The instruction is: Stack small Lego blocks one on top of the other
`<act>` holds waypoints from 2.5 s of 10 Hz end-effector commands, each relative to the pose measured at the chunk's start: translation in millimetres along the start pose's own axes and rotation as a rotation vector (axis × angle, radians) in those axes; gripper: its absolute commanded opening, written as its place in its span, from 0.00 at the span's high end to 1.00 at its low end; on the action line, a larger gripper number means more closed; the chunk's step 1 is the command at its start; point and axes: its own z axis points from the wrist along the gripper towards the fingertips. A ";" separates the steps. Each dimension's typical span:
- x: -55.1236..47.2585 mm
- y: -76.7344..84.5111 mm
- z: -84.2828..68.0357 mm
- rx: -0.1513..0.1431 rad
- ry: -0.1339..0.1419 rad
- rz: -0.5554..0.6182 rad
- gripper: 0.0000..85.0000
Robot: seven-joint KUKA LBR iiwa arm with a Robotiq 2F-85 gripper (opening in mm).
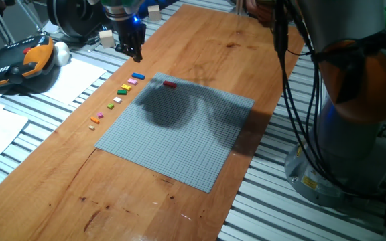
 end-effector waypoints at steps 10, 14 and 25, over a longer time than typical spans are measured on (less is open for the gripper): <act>-61.4 -36.9 86.4 -0.054 -0.041 -0.066 0.60; -73.2 -49.4 107.3 -0.077 -0.034 -0.087 0.60; -73.9 -56.2 146.9 -0.085 -0.051 -0.111 0.60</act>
